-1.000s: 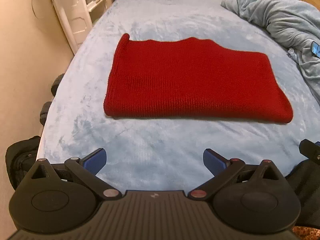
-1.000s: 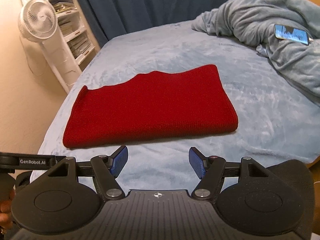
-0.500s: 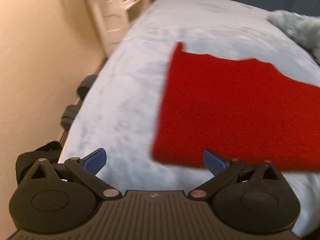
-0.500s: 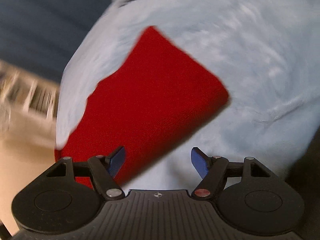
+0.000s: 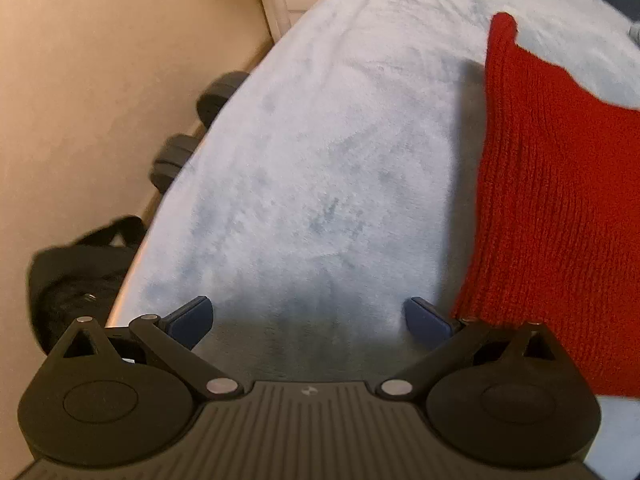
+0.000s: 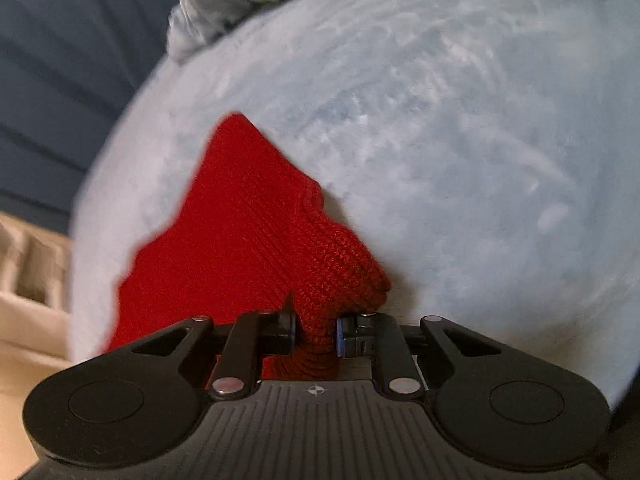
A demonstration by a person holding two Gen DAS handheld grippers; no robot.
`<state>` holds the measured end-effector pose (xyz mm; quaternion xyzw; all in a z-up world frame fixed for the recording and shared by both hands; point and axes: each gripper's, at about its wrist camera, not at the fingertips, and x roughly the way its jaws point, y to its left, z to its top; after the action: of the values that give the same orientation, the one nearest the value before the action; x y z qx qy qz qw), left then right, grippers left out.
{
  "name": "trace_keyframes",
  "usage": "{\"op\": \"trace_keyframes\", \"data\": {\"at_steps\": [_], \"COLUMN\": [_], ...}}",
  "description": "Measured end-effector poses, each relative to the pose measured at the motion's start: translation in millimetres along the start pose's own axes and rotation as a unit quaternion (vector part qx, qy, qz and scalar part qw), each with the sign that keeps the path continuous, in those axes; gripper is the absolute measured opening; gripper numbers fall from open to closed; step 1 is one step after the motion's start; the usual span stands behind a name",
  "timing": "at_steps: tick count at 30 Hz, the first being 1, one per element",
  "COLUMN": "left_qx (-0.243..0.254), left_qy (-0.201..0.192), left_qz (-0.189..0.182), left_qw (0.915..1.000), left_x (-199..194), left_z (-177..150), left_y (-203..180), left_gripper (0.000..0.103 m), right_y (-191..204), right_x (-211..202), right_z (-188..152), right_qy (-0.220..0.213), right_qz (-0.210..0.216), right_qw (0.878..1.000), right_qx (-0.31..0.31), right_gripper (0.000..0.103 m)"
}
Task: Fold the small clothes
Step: 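Grasp one end of the folded sweater with the right tool, then fold the held end over onto the other half and open the right tool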
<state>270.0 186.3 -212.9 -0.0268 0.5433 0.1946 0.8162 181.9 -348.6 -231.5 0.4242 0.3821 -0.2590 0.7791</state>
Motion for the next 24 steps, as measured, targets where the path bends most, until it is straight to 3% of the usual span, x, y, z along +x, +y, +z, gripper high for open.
{"op": "trace_keyframes", "data": {"at_steps": [2,4,5,7,9,10,13,14,16,17,19,21,22,24], "left_qx": [-0.002,-0.006,-0.010,-0.019,-0.026,-0.029,-0.040,-0.049,-0.067,-0.075,-0.093,-0.101,-0.102,-0.104], "left_qy": [-0.001,-0.001,0.000,-0.004,-0.007,-0.010,-0.013,-0.012,-0.013,-0.014,-0.013,-0.010,-0.009,-0.011], "left_qz": [-0.012,-0.028,-0.036,-0.051,-0.060,-0.065,-0.084,-0.091,-0.100,-0.101,-0.102,-0.101,-0.103,-0.108], "left_qw": [0.9999,0.9996,0.9993,0.9985,0.9978,0.9974,0.9955,0.9945,0.9927,0.9920,0.9904,0.9896,0.9894,0.9886], "left_x": [-0.2,-0.7,-0.3,0.1,5.4,4.7,-0.4,-2.0,-2.7,-3.8,-3.6,-1.1,-0.7,-2.0], "left_z": [-1.1,-2.1,-3.0,-4.8,-7.2,-8.5,-10.2,-10.3,-10.4,-11.2,-14.8,-17.0,-17.2,-17.4], "left_y": [4.6,10.0,11.9,17.6,21.5,23.8,32.0,37.1,46.5,51.9,63.5,70.1,72.0,72.4], "left_gripper": [0.103,0.103,0.103,0.103,0.103,0.103,0.103,0.103,0.103,0.103,0.103,0.103,0.103,0.103], "right_y": [14.1,47.1,69.0,125.3,180.3,207.8,261.3,270.5,274.5,271.0,259.4,244.1,241.8,243.6], "right_x": [-3.5,-15.5,-24.4,-45.4,-60.9,-65.9,-70.5,-68.0,-59.2,-48.2,-26.0,-10.4,-7.1,-8.4], "right_z": [-0.1,-4.2,-9.8,-31.6,-65.2,-89.0,-175.7,-211.6,-269.4,-297.4,-333.6,-354.9,-355.7,-346.2], "right_qy": [-0.006,-0.036,-0.059,-0.117,-0.156,-0.171,-0.191,-0.184,-0.150,-0.120,-0.062,-0.076,-0.081,-0.071], "right_qz": [-0.030,-0.053,-0.056,-0.048,-0.016,-0.001,0.057,0.083,0.116,0.127,0.127,0.107,0.102,0.112], "right_qw": [0.999,0.994,0.987,0.958,0.915,0.888,0.789,0.749,0.686,0.659,0.620,0.595,0.596,0.618], "right_qx": [-0.021,-0.089,-0.138,-0.259,-0.371,-0.427,-0.581,-0.631,-0.702,-0.732,-0.772,-0.793,-0.793,-0.775], "right_gripper": [0.016,0.016,0.016,0.015,0.015,0.015,0.015,0.015,0.015,0.015,0.016,0.017,0.017,0.019]}}
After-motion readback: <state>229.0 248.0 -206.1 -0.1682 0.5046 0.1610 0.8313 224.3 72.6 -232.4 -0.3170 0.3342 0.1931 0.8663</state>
